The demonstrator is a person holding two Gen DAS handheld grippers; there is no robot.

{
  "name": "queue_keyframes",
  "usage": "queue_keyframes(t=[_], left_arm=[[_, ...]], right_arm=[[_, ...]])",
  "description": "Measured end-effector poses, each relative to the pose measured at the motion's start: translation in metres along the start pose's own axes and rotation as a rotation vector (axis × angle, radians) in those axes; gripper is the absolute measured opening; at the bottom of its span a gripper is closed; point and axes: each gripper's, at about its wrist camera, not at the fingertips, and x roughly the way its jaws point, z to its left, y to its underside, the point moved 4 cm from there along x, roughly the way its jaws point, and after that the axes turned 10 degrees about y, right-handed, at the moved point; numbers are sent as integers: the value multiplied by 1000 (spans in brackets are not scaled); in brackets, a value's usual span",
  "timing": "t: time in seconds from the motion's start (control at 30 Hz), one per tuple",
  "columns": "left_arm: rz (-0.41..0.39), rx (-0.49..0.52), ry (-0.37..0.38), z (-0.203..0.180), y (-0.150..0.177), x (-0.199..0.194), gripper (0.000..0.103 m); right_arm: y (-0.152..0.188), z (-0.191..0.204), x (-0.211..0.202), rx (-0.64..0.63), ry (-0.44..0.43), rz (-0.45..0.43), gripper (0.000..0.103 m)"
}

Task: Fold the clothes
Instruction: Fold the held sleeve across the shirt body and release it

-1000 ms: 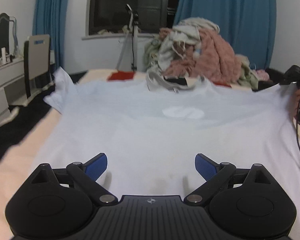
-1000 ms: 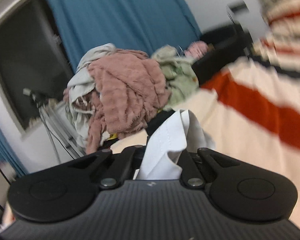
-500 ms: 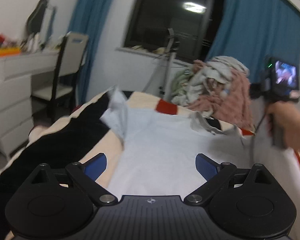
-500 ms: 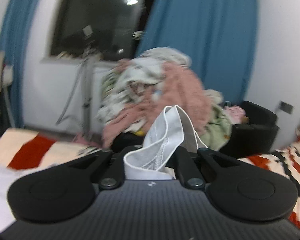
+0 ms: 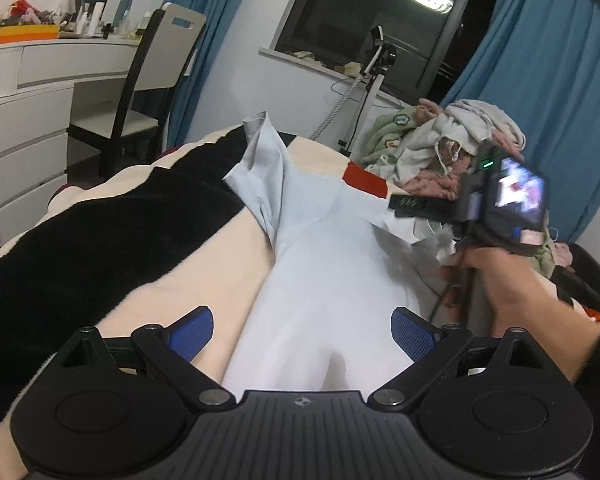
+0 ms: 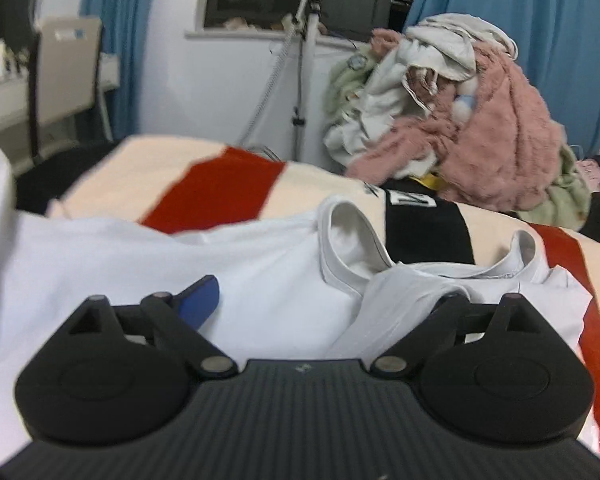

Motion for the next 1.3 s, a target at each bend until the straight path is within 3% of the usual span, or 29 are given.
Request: queue_keyframes(t=[0.3, 0.6, 0.77, 0.9, 1.0, 1.3], left_arm=[[-6, 68, 16, -28, 5, -1, 97], [12, 158, 7, -59, 16, -22, 96], [21, 183, 42, -80, 35, -59, 96], [17, 214, 79, -99, 48, -92, 96], [-2, 246, 91, -115, 60, -111, 96], [43, 326, 86, -139, 96, -119, 96]], right_arm=[[-2, -66, -138, 125, -82, -131, 93], [54, -121, -271, 208, -90, -138, 93], [105, -136, -338, 150, -77, -164, 93], [141, -150, -375, 135, -47, -151, 93], [157, -165, -396, 201, -40, -140, 93], [163, -191, -405, 290, -40, -149, 93]])
